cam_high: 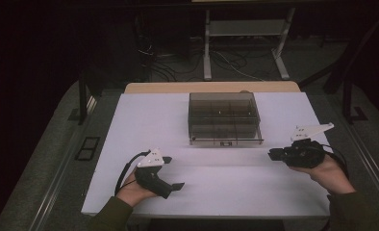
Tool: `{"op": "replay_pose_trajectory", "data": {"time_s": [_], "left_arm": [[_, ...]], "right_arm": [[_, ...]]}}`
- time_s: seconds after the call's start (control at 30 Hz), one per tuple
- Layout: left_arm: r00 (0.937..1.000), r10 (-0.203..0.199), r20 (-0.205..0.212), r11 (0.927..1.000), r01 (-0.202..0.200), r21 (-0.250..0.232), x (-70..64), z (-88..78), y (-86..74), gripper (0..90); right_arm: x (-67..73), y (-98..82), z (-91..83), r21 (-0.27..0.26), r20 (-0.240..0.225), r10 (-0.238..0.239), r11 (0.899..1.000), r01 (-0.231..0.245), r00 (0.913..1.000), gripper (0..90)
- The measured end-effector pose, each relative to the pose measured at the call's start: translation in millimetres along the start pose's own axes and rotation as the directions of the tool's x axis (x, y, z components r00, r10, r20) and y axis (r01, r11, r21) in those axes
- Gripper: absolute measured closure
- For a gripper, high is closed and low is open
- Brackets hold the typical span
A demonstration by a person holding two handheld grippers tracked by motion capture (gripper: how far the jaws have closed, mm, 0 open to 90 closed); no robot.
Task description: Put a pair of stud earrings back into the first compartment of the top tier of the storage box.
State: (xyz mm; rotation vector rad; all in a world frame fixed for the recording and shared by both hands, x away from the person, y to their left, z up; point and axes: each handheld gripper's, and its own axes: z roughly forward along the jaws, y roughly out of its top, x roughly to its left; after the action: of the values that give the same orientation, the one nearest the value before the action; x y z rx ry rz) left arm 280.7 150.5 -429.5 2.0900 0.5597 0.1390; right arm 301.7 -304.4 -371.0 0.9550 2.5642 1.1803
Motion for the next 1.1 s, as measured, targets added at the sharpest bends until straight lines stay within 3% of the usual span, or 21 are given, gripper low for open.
{"op": "replay_pose_trajectory", "data": {"time_s": [0.37, 0.67, 1.1], "left_arm": [[1.0000, -0.003, 0.004, 1.0000, 0.003, -0.002, 1.4, 3.4, 1.9, 0.0], [1.0000, 0.003, 0.006, 1.0000, -0.003, 0.000, 1.0, 3.2, 1.6, 0.0], [0.9999, -0.005, 0.012, 0.9999, 0.005, -0.009, 0.4, 2.3, 1.2, 0.0]], "right_arm": [[-1.6, 45.3, 16.5, -0.038, -0.025, -0.034, 0.999, 0.033, 0.9991, 78.4], [5.9, 79.7, 46.5, -0.042, -0.046, -0.067, 0.997, 0.065, 0.9967, 78.4], [30.0, 117.9, 100.1, -0.033, -0.075, -0.091, 0.995, 0.089, 0.9930, 78.4]]}}
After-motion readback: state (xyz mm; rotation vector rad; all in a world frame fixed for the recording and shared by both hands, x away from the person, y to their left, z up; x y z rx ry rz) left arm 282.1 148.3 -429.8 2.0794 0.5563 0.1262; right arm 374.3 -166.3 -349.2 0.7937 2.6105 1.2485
